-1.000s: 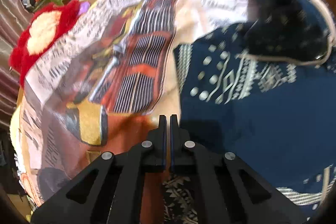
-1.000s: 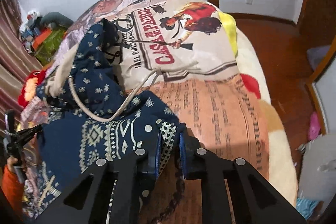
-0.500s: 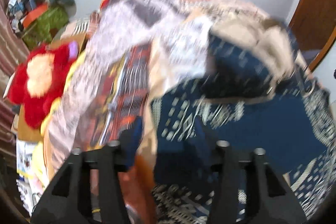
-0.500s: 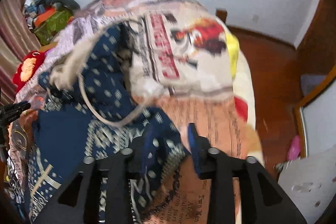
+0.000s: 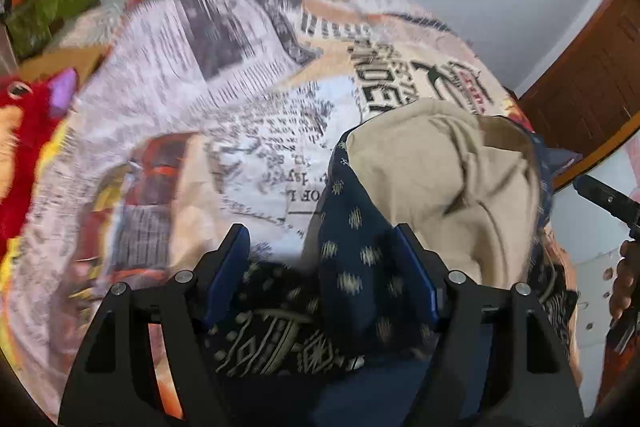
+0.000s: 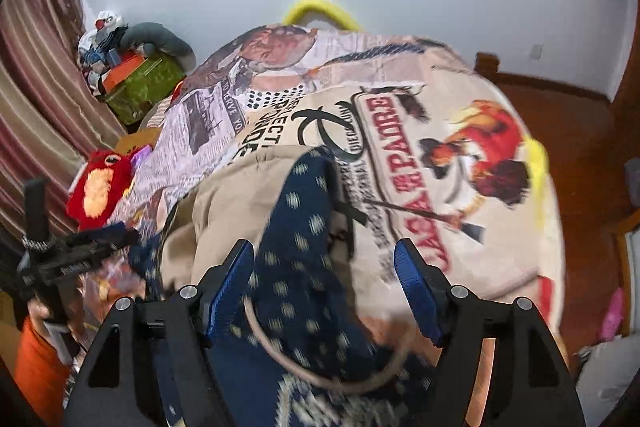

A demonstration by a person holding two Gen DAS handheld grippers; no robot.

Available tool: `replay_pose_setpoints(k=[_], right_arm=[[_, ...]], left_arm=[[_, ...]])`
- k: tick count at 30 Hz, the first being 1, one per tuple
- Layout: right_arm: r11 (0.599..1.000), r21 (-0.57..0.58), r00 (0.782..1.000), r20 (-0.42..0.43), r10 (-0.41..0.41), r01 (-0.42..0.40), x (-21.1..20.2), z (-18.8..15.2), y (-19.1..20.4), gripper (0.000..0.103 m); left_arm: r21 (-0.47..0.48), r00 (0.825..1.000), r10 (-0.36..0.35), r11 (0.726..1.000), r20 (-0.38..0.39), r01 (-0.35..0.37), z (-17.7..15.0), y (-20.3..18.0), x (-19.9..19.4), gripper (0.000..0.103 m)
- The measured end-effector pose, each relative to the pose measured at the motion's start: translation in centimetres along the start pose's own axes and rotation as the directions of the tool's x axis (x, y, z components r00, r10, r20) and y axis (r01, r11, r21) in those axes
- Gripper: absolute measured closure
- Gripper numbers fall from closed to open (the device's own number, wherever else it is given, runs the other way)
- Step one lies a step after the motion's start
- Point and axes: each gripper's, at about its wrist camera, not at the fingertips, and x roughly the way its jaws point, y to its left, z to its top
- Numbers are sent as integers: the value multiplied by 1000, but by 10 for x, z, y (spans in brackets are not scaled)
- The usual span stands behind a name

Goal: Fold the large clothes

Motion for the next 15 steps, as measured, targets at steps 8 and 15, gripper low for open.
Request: replay_pose_setpoints(k=[8, 15], right_arm=[[988, 137, 990, -103, 92, -77, 88, 30, -9, 33], [988, 122, 991, -76, 108, -98, 99, 34, 0, 73]], left_arm=[[12, 991, -81, 996, -103, 83, 9, -10, 52, 61], [186, 1000, 13, 982, 9, -15, 4, -41, 28, 90]])
